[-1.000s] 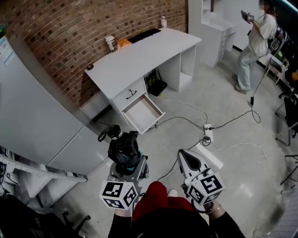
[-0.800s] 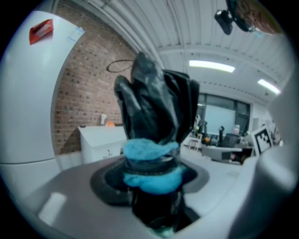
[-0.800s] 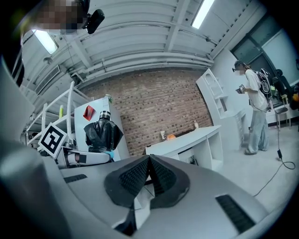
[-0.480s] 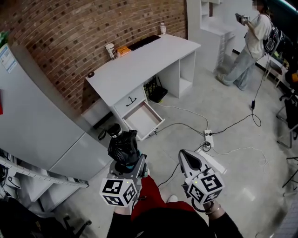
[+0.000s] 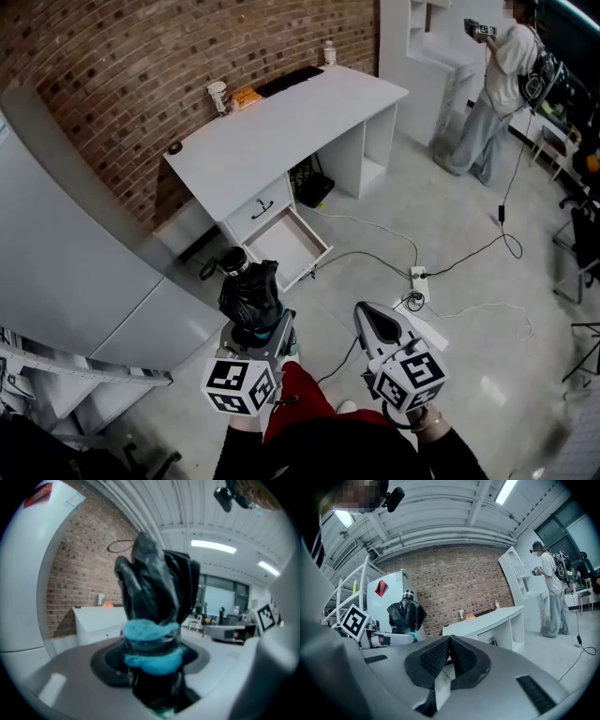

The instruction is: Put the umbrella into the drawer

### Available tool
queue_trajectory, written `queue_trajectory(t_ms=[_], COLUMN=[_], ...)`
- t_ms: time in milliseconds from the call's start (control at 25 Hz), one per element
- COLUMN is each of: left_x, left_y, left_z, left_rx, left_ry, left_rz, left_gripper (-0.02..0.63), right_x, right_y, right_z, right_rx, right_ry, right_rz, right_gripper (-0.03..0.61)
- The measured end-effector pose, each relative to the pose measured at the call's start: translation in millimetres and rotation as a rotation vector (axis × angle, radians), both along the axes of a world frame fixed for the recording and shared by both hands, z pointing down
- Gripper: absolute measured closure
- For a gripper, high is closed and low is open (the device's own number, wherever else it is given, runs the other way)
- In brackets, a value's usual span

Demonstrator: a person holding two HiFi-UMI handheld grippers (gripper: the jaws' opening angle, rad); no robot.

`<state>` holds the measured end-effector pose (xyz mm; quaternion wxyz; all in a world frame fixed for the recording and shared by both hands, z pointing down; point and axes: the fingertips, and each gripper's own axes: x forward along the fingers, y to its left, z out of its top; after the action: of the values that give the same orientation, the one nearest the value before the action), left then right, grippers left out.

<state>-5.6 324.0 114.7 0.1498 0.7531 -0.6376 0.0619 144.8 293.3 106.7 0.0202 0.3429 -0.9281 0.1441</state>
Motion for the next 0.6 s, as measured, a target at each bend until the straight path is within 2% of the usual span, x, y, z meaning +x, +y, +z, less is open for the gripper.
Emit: queue_trajectory(t_ms=[280, 600], left_x=[-55.8, -110.7], left_y=[-46.2, -100.5], left_z=[12.3, 26.6], left_rx=[-0.025, -0.065], left_ry=[0.027, 0.053], left_rz=[0.038, 0.117], left_gripper=[0.360, 0.360], right_x=[-63.1, -129.7], right_y=[-40.4, -94.8], right_z=[6.6, 19.7], right_rx=[-0.031, -0.105], right_ry=[0.030, 0.043], right_rz=[0.006, 0.071], right_gripper=[0.577, 0.577])
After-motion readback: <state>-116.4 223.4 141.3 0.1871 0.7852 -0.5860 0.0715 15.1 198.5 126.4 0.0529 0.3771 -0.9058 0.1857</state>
